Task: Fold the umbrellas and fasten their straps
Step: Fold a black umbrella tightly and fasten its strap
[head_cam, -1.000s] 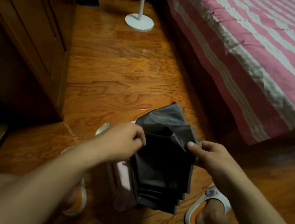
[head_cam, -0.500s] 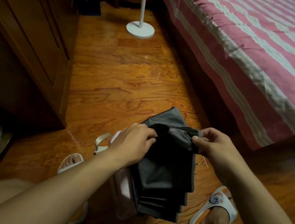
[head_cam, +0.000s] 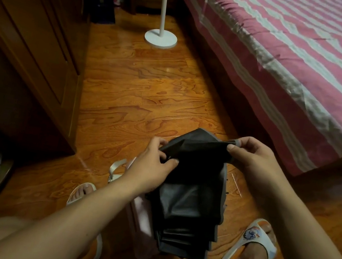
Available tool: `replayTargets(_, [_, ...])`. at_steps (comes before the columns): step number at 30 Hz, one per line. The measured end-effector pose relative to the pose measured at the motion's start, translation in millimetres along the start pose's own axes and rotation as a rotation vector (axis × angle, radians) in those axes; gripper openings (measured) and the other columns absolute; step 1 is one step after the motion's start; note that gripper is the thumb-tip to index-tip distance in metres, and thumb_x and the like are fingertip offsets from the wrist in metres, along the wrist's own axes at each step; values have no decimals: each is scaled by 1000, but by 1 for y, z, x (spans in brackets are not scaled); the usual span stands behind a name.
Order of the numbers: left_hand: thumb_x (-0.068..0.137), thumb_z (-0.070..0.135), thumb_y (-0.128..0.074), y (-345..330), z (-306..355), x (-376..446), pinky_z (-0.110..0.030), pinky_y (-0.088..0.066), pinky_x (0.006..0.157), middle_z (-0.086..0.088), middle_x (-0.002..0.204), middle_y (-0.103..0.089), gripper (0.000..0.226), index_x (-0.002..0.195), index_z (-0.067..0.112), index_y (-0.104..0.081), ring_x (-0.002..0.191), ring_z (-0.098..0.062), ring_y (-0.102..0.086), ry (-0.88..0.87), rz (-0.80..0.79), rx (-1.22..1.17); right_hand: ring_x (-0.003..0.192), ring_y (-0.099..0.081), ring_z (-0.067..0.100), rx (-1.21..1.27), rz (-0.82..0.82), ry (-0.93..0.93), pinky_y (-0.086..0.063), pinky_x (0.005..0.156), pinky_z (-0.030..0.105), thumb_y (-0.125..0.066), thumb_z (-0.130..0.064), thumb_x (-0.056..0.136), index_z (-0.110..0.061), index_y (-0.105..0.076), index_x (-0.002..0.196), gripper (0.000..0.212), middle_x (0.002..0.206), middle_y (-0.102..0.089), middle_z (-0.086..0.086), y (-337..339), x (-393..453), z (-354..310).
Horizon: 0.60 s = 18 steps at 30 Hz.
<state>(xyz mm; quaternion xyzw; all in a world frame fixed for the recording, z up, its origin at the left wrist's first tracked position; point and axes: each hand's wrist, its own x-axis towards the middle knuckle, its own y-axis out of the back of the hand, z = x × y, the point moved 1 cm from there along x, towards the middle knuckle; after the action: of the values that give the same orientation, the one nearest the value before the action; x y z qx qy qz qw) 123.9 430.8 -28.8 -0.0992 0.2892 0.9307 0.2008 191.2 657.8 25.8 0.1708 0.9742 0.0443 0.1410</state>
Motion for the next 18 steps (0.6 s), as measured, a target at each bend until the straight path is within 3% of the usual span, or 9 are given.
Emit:
replayTargets(2, [96,38,-66,1,3,-4,-40,-49,104,26,111,-60,63,147,51,-32,119,-10,-61,-119,13,-23,92,-69,23,10,13,-9,-56,94,42,-62,-8,97,-8,-63,99,2,96,-68,11,0,1,-1])
replayTargets(5, [97,7,-63,3,10,-9,-26,-46,107,21,144,-48,89,152,61,-18,125,6,-54,-285,-8,-73,83,-64,21,10,26,-11,-55,81,35,-61,-6,98,-6,-61,100,2,90,-63,10,1,3,-5])
replayTargets(7, [95,-4,-59,5,8,-7,-21,-50,97,21,150,-44,100,150,66,-12,92,6,-64,-323,-50,-88,78,-62,18,3,21,-16,-55,70,27,-61,-6,98,-6,-61,102,4,87,-61,9,2,4,-8])
replayTargets(9, [93,-9,-57,7,6,-5,-21,-51,75,30,141,-46,104,150,66,-12,60,-1,-52,-336,-66,-74,74,-62,15,-24,25,-22,-55,60,21,-61,-7,98,-6,-61,102,4,88,-62,9,4,4,-11])
replayTargets(12, [92,-4,-59,6,8,-3,-21,-51,64,26,144,-41,90,150,58,-28,61,-6,-59,-294,-62,-141,81,-63,21,-55,27,-19,-55,65,24,-62,-7,98,-8,-61,100,3,94,-62,13,5,4,-12])
replayTargets(14, [88,18,-67,5,8,-3,-32,-59,75,12,137,-48,68,141,51,-38,82,-14,-70,-195,62,-247,85,-63,22,-63,13,-9,-55,67,23,-62,-8,98,-9,-61,100,2,95,-63,13,4,3,-13])
replayTargets(16, [82,37,-67,3,7,-2,-46,-59,88,2,120,-54,54,128,43,-41,96,-24,-66,-22,128,-341,83,-62,19,-61,1,1,-54,63,19,-61,-8,98,-8,-61,100,2,92,-62,10,3,2,-14])
replayTargets(18, [94,32,-63,0,8,0,-36,-56,75,-3,104,-60,42,131,33,-44,84,-19,-62,117,69,-528,82,-61,19,-54,-2,6,-54,66,22,-62,-7,98,-8,-61,100,3,89,-62,9,2,2,-14])
